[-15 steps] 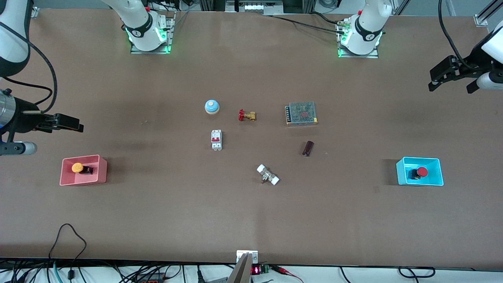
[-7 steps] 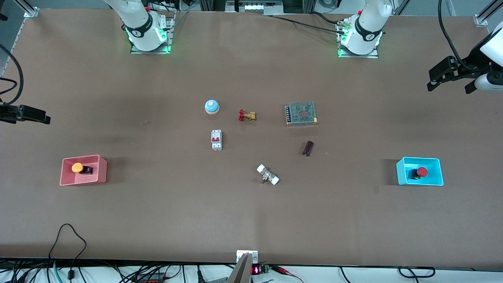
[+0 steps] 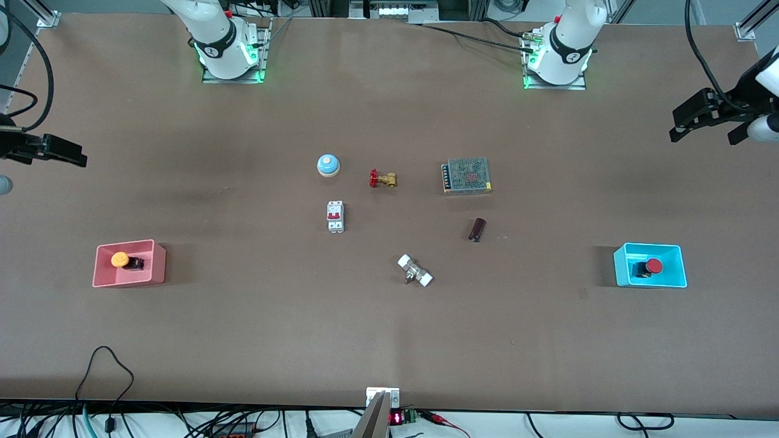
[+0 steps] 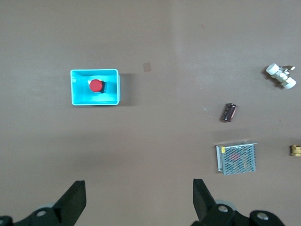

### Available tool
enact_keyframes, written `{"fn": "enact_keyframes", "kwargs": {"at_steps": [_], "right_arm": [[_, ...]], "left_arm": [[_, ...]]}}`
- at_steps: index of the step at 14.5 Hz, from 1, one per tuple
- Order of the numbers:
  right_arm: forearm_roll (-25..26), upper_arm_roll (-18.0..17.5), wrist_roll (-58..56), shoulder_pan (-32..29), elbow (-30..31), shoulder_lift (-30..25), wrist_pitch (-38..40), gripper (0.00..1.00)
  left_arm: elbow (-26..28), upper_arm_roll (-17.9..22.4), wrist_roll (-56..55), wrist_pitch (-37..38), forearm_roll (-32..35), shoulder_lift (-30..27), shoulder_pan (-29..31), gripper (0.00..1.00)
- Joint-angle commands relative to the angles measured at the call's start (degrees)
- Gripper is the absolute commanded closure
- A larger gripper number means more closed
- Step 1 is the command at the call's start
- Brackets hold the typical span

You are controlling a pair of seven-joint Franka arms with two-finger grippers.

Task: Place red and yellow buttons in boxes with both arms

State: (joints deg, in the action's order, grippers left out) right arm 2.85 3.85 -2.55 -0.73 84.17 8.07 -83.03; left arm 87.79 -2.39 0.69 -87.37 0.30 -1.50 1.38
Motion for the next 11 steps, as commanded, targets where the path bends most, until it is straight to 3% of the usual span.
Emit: {"fn": "enact_keyframes", "kwargs": {"at_steps": [1, 11], "right_arm": [[0.1, -0.8, 0.7, -0.9, 5.7, -4.9, -1.3, 0.0], [0.1, -0.8, 0.7, -0.9, 5.7, -6.2, -0.6, 0.0]], "left_arm": [[-0.7, -0.7, 0.9, 0.2, 2.0, 0.8, 0.4, 0.0], [-0.5, -0.9, 0.8, -1.4, 1.9, 1.8, 0.0, 0.0]]}}
